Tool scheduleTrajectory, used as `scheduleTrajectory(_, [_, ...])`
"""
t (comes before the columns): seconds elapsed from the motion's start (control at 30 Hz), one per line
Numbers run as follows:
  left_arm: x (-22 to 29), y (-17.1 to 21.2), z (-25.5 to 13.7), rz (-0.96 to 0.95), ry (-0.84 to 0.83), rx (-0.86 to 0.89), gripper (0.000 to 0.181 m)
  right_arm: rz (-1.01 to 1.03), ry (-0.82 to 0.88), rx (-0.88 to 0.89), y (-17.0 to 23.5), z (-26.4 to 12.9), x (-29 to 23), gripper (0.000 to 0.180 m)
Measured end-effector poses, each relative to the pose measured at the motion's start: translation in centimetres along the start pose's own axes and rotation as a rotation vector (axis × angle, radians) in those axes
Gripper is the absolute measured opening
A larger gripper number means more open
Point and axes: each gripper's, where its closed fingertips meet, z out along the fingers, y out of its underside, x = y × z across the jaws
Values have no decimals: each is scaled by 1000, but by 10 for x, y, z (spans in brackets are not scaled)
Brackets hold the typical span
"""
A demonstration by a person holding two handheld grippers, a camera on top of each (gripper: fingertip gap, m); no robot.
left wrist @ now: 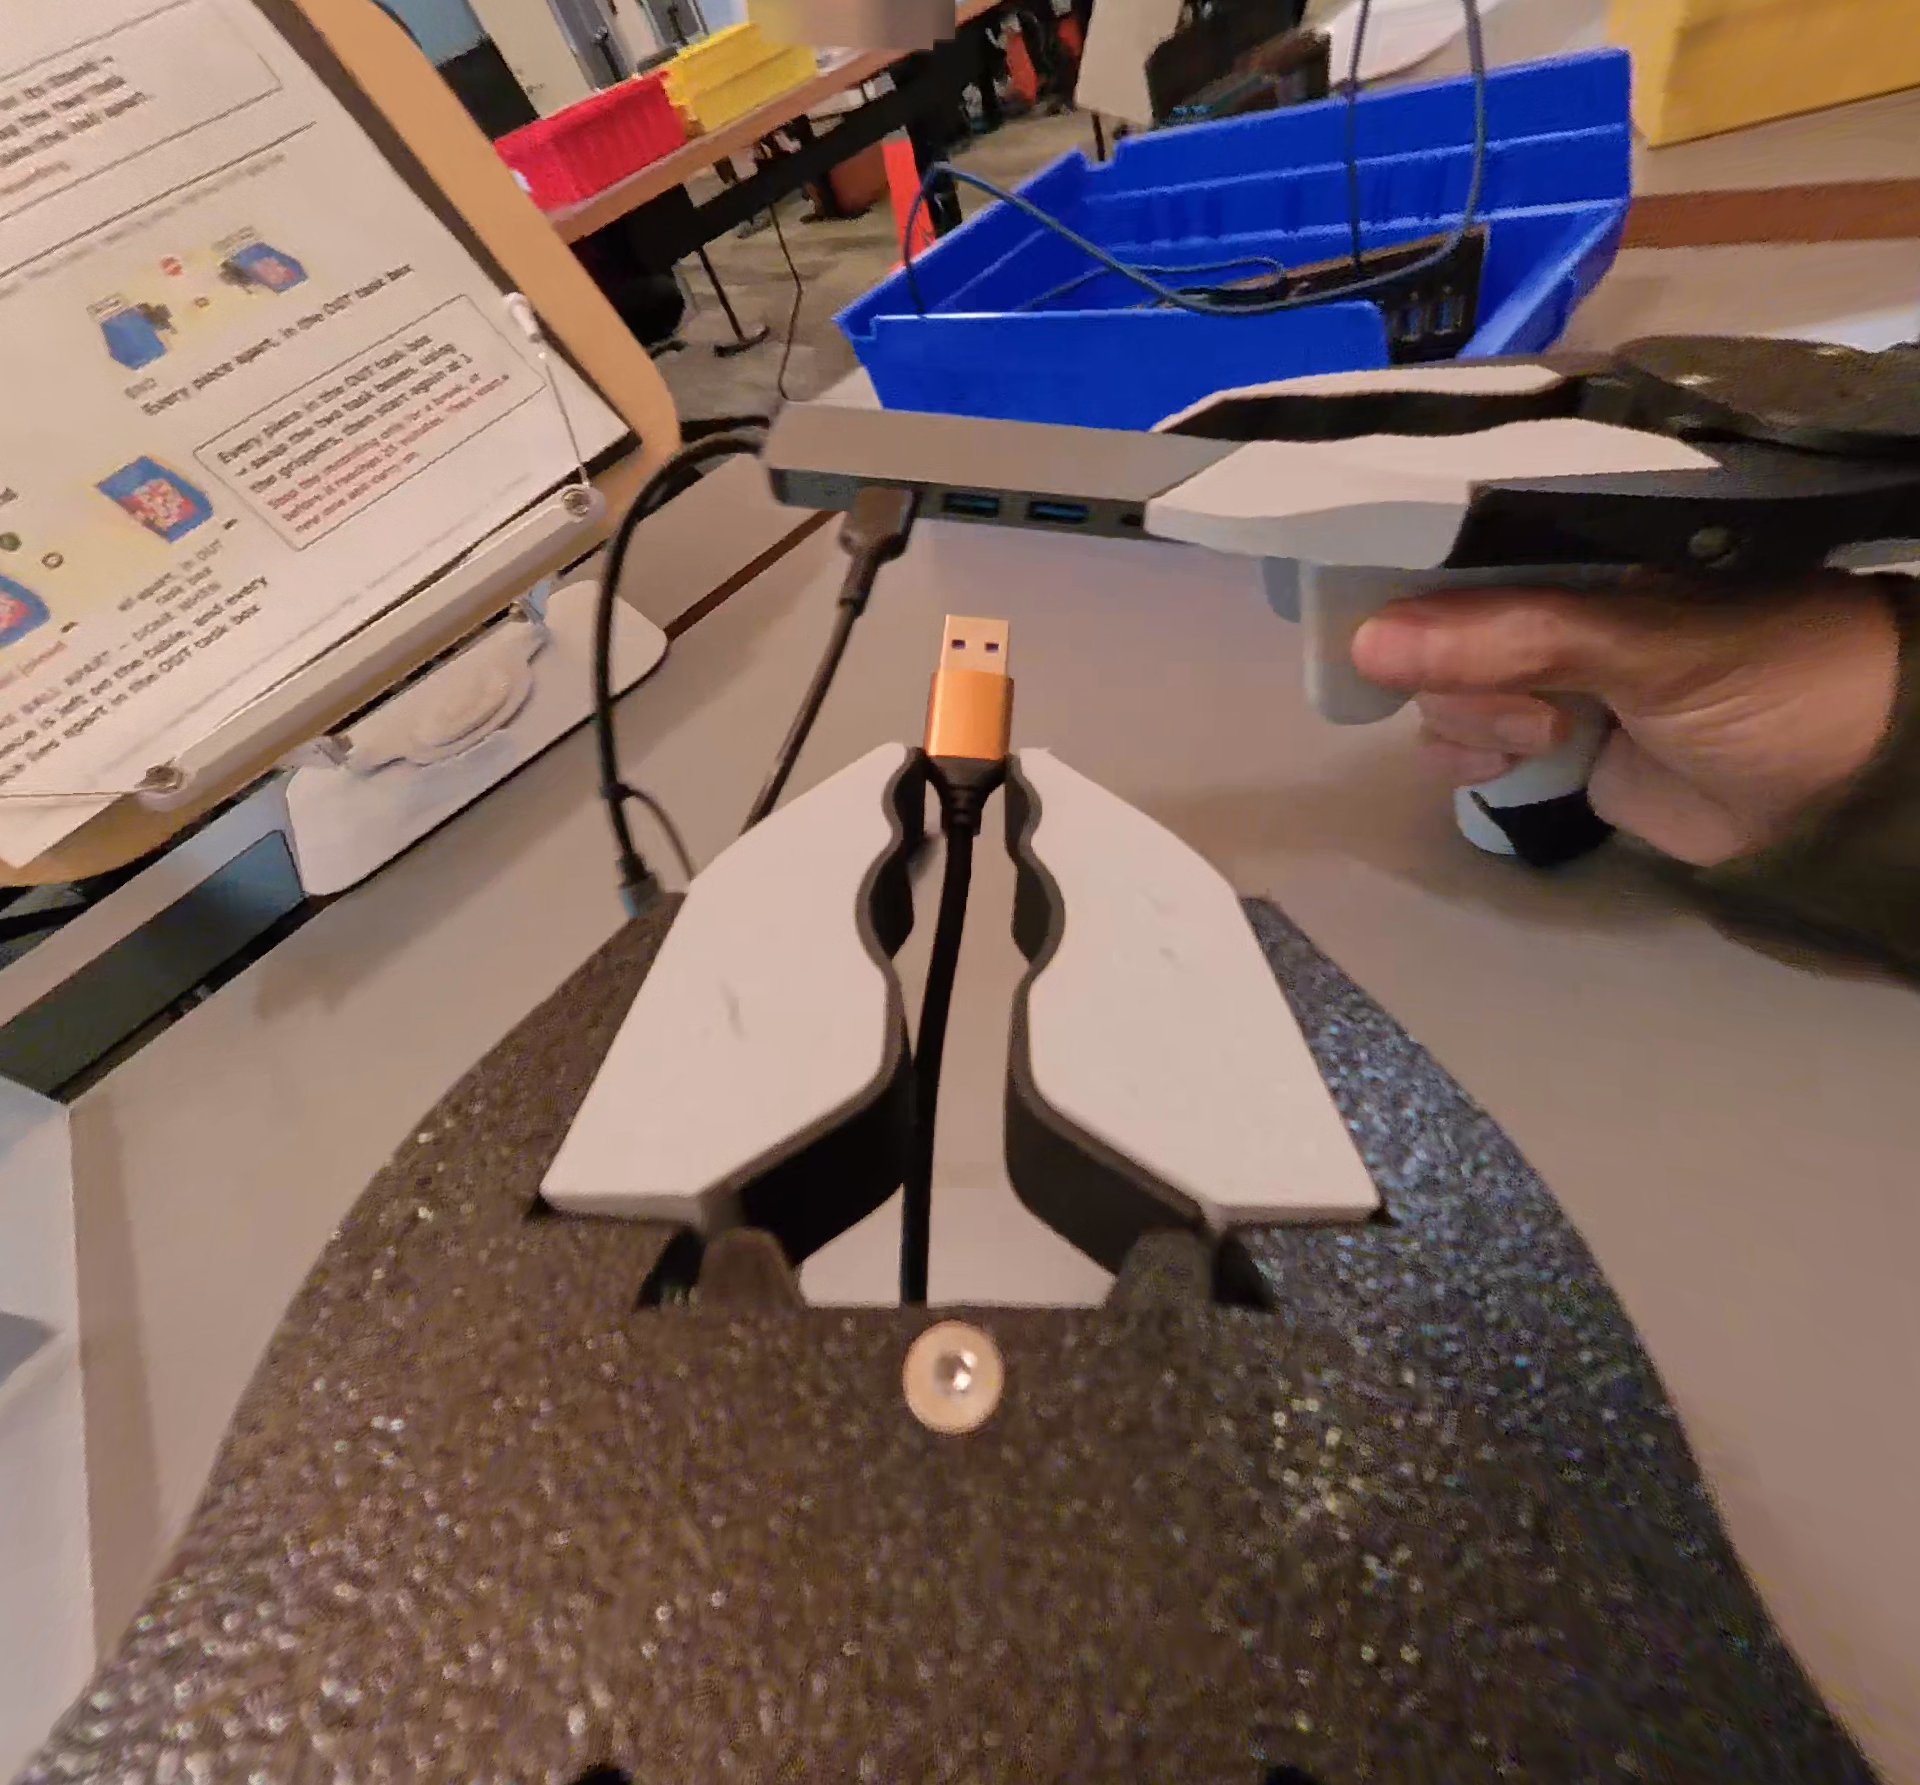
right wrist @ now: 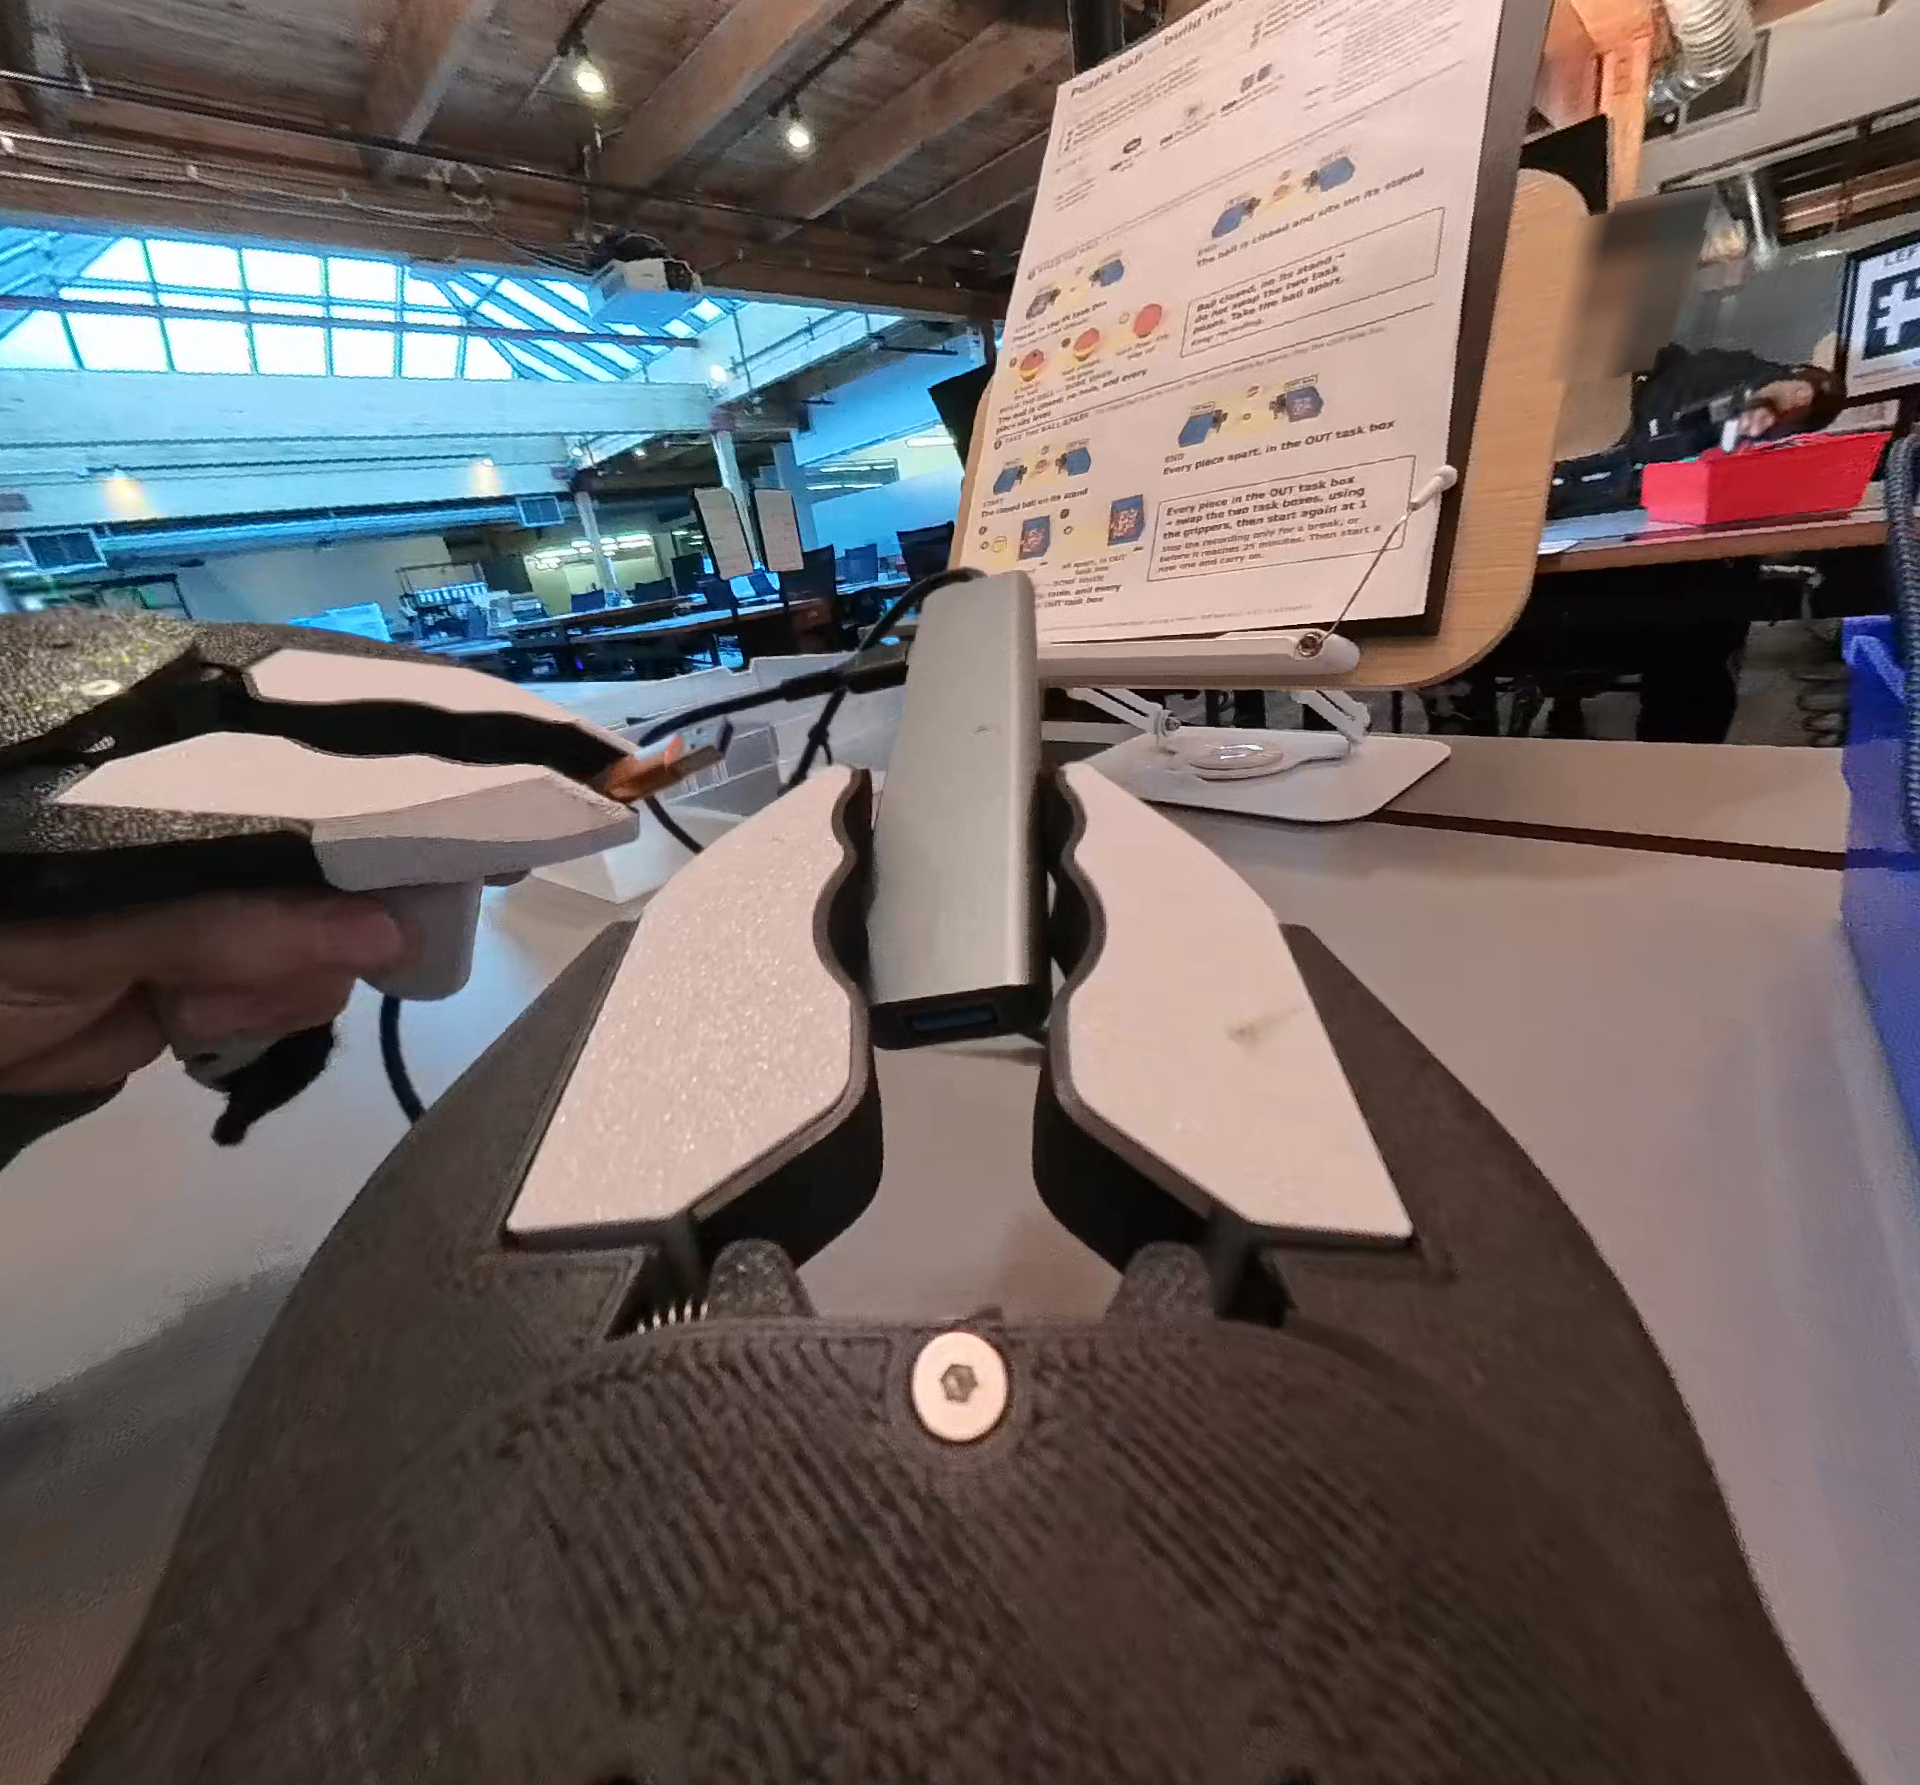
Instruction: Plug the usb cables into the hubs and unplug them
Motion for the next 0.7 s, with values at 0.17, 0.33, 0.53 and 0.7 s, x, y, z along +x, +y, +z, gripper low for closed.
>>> scheduleTrajectory(0.17, [12, -8, 13, 27, 4, -86, 14, 32, -5, 19, -2, -1, 2, 32])
scheduleTrajectory(0.33, [15, -9, 24, -5, 18, -134, 14, -15, -32, -3, 1, 1, -7, 32])
scheduleTrajectory(0.53, [17, -7, 25, -44, 41, -149, 14, -60, -32, -13, 2, 2, -11, 32])
scheduleTrajectory(0.7, [18, -6, 24, -131, 87, -154, 14, -73, -36, -20, 3, 3, -13, 32])
